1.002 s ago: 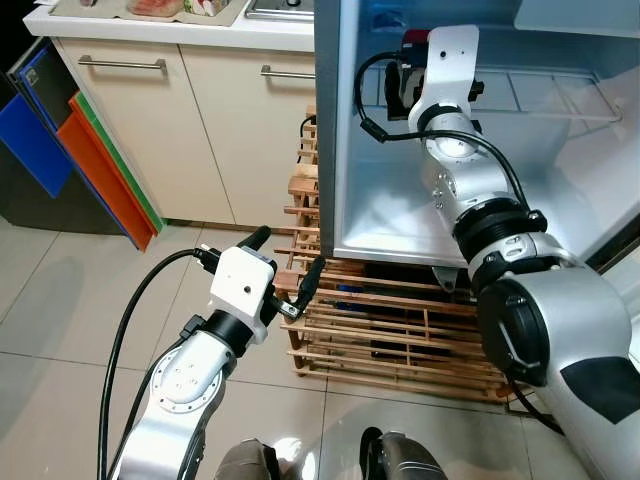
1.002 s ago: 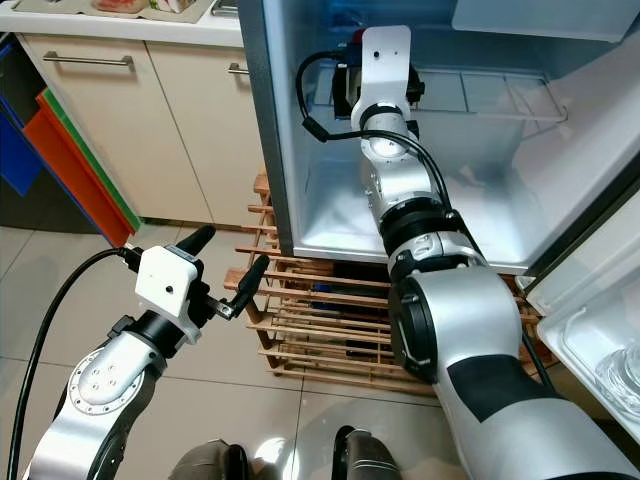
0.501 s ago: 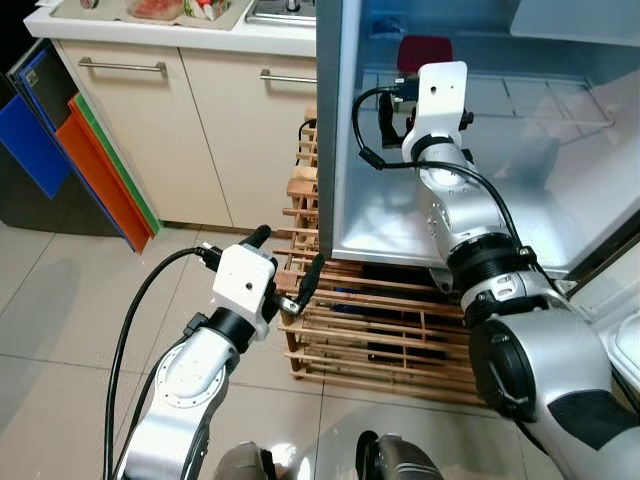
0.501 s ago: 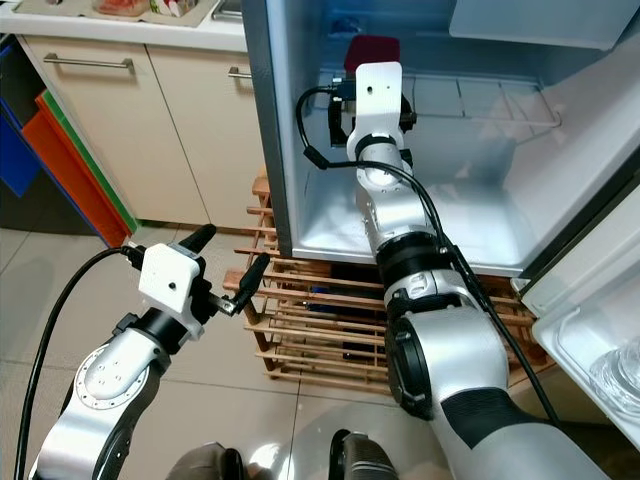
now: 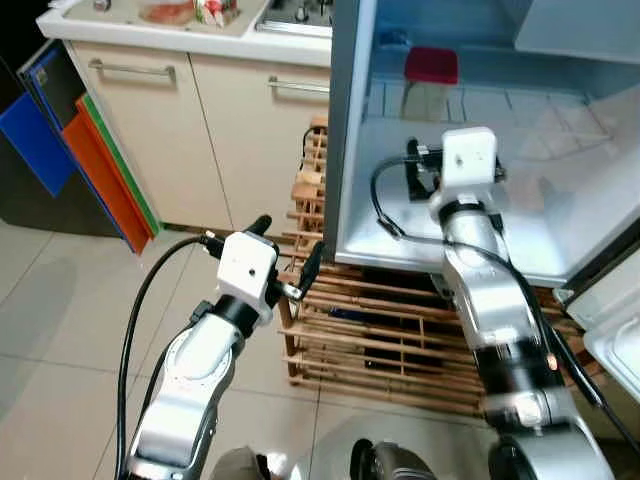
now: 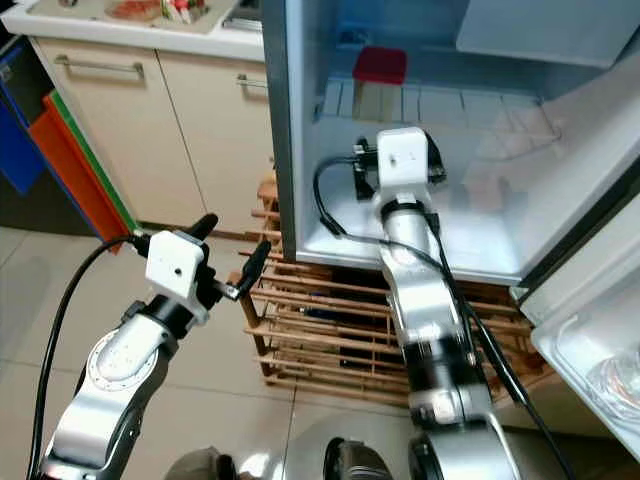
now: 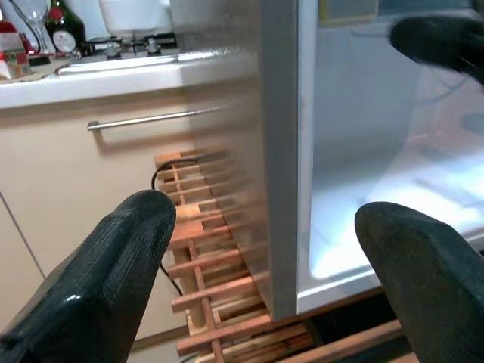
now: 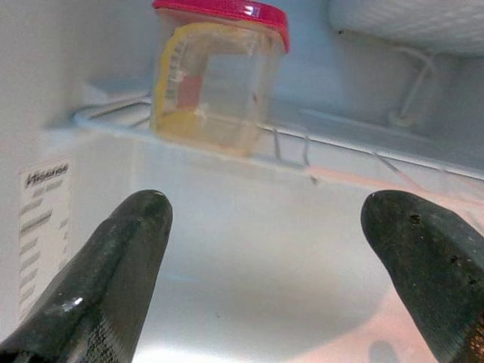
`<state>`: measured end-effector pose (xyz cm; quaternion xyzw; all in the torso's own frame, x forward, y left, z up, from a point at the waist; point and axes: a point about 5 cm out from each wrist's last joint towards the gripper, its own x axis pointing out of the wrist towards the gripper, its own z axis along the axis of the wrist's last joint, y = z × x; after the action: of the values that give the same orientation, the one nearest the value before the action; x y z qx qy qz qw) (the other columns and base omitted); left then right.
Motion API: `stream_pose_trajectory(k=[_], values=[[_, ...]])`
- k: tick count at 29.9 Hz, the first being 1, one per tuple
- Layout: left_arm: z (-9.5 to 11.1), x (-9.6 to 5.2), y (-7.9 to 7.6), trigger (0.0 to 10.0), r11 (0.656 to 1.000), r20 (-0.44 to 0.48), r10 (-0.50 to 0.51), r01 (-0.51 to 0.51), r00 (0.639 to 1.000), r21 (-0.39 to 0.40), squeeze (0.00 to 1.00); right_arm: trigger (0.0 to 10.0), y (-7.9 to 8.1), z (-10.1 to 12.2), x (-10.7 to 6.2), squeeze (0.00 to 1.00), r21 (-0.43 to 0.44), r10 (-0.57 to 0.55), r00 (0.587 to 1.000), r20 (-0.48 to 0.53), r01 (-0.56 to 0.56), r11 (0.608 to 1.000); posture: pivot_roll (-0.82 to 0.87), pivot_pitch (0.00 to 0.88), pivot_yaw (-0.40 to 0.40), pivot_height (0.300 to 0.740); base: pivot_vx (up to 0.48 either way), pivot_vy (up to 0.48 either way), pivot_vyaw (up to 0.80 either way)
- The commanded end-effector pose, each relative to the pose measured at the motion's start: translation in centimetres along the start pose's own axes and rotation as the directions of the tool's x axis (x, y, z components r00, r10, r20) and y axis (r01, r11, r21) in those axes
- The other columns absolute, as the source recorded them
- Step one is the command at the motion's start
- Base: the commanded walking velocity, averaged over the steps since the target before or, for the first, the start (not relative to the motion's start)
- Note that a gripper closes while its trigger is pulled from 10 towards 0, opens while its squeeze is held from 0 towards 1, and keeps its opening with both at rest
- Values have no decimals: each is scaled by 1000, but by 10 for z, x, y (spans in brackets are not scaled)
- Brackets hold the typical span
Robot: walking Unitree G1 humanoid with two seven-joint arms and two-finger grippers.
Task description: Restocking fridge
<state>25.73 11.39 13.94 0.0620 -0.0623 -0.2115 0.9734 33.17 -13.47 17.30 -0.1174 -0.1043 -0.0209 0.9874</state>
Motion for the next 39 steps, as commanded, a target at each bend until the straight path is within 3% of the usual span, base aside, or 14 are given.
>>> stream_pose_trajectory(k=[1,5,6,10,13,15,16,17,18,20,26,32,39], values=[[-1,1,3,10000,1000,5,18,-18,1000,-8,0,10000,1,10,-6,0,-18,19,997,72,-18,1000,33,23,-27,740,0,0,0],[-8,4,9,10000,997,-15,73,-74,997,-36,0,10000,-6,-11,-43,0,-63,78,994,75,-74,995,9,0,-29,740,0,0,0],[-8,4,9,10000,997,-15,73,-74,997,-36,0,10000,-6,-11,-43,0,-63,78,994,75,-74,995,9,0,-29,740,0,0,0],[-18,11,5,10000,993,-48,88,-91,995,-70,0,10000,-28,-42,-68,0,-18,9,998,-59,-10,1000,-16,0,-23,740,0,0,0],[-23,13,11,10000,990,-71,120,-125,990,-71,0,10000,-37,-51,-86,0,25,12,998,-68,-11,1000,-26,0,-18,740,0,0,0],[-30,11,19,10000,986,-111,154,-160,982,-47,0,10000,-43,-61,-106,0,63,19,995,-95,-14,998,-42,0,-12,740,0,0,0],[-30,11,19,10000,986,-111,154,-160,982,-47,0,10000,-43,-61,-106,0,63,19,995,-95,-14,998,-42,0,-12,740,0,0,0],[-34,8,22,10000,985,-130,163,-168,978,-27,0,10000,-47,-72,-124,0,62,24,991,-132,-16,998,-48,0,-8,740,0,0,0],[-34,8,22,10000,985,-130,163,-168,978,-27,0,10000,-47,-72,-124,0,62,24,991,-132,-16,998,-48,0,-8,740,0,0,0],[-37,2,21,10000,987,-134,154,-157,979,-13,0,10000,-49,-80,-141,0,79,9,984,-175,5,997,-64,0,-1,740,0,0,0],[-33,-1,13,10000,995,-83,95,-93,992,19,0,10000,-42,-75,-137,0,77,39,989,-141,-29,997,-64,0,-7,740,0,0,0],[-32,6,17,10000,993,-78,115,-114,990,19,0,10000,-42,-76,-119,0,79,42,990,-135,-32,996,-55,0,-19,740,0,0,0],[-29,16,17,10000,993,-55,120,-119,991,13,0,10000,-31,-70,-99,0,81,79,992,-103,-71,994,-53,0,-20,740,-259,0,0]])
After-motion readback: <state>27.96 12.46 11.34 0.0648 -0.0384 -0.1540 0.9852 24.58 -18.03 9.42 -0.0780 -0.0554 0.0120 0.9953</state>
